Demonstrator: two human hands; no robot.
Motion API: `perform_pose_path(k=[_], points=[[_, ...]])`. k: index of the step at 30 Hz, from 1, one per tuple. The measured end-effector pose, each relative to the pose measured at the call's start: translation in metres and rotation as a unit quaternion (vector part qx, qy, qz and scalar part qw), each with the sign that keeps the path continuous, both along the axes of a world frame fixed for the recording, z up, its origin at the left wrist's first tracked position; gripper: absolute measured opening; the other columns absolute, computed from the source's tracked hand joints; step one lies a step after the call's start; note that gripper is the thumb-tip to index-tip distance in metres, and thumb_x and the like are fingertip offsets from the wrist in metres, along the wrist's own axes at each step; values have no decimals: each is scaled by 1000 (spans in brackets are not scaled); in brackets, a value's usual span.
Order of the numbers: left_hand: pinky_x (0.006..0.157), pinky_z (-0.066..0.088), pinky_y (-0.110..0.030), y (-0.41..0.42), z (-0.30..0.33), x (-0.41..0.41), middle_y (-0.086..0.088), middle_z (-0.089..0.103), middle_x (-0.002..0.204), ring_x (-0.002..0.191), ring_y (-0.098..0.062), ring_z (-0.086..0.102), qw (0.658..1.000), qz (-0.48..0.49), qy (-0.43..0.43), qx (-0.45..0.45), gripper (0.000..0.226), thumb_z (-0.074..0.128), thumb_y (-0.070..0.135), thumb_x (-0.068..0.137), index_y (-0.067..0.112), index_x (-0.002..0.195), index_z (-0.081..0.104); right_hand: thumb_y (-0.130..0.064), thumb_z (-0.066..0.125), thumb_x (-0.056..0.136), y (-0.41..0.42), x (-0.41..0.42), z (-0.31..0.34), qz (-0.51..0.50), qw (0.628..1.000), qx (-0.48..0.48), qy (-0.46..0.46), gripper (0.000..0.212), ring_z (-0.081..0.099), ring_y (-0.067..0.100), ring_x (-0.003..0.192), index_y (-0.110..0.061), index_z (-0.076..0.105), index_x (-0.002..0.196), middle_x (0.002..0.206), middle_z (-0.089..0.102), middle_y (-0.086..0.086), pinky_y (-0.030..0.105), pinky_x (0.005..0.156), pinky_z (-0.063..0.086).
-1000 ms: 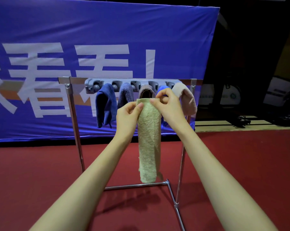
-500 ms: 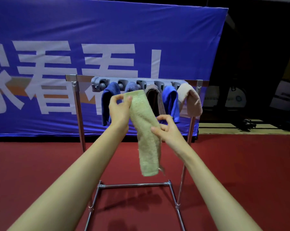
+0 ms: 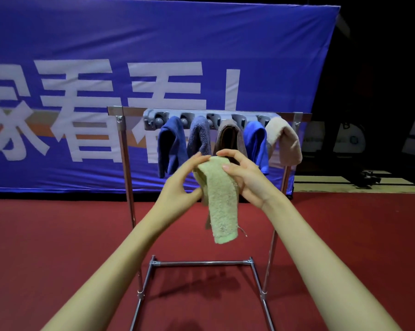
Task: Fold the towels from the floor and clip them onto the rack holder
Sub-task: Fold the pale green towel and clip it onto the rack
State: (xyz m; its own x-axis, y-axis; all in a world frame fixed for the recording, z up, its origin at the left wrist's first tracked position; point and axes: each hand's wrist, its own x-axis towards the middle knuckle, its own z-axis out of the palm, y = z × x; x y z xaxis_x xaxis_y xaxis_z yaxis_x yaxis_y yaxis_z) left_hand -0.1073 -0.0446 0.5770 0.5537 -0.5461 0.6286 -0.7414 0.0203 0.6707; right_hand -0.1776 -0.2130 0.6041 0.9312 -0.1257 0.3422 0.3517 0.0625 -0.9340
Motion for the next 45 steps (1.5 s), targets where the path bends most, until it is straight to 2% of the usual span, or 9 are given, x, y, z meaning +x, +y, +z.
perform_pose_path(k=[4,8,15,20,23,26,33,41,45], points=[[101,39,-15,-1,9,-16,13,55,133,123,4,48,998,-27,30,-42,53,67,4,81,28,126,54,-2,47,90,1,0,5,20,998,64,-2,25,66,11,70,-18,58,107,85,70,3,21,64,55],[75,45,-7,-3,25,-20,-4,70,110,83,13,59,994,4,45,-97,35,65,2,82,20,112,65,-3,47,91,-1,-1,8,23,997,73,7,26,66,10,68,-16,56,111,86,69,4,20,60,53],[95,45,-16,-3,31,-5,10,67,112,108,4,59,992,40,-111,-41,34,64,1,75,17,104,71,-4,46,91,2,7,11,37,995,84,35,29,65,9,68,-15,54,117,93,66,6,20,61,52],[78,54,-35,-2,28,2,7,74,88,83,-5,68,987,106,-113,-49,25,61,13,76,24,95,72,-4,49,90,4,13,9,36,995,75,54,28,62,6,60,-15,56,114,84,64,4,17,52,48],[73,55,-39,-2,33,6,10,73,77,76,-6,68,986,141,-80,-41,20,60,20,74,32,89,66,-11,56,90,9,18,6,-39,997,0,59,19,57,5,61,-16,58,109,78,61,-1,17,53,47],[70,53,-38,-1,38,11,11,71,72,74,-10,67,977,203,-65,-24,17,61,23,74,34,85,67,-9,58,89,17,14,6,-195,974,-108,-46,11,59,9,87,-13,58,99,93,60,0,24,78,53],[69,50,-36,7,46,25,1,72,81,84,-24,64,949,301,-84,44,16,61,22,75,29,87,69,-8,62,84,54,25,-5,-191,902,-372,-107,17,48,11,124,-16,71,97,134,50,1,30,104,40],[72,54,-40,44,60,53,5,73,90,81,-18,68,968,230,-94,36,26,59,14,79,33,96,58,-8,58,87,73,56,12,-227,892,-381,-92,34,53,6,102,-14,62,121,129,59,-2,2,84,32],[65,52,-40,62,68,67,-5,70,77,75,-31,64,955,232,-165,80,23,58,3,79,26,78,56,-12,66,82,82,73,23,-222,899,-368,-86,39,54,8,113,-17,61,121,125,61,-2,9,90,33]])
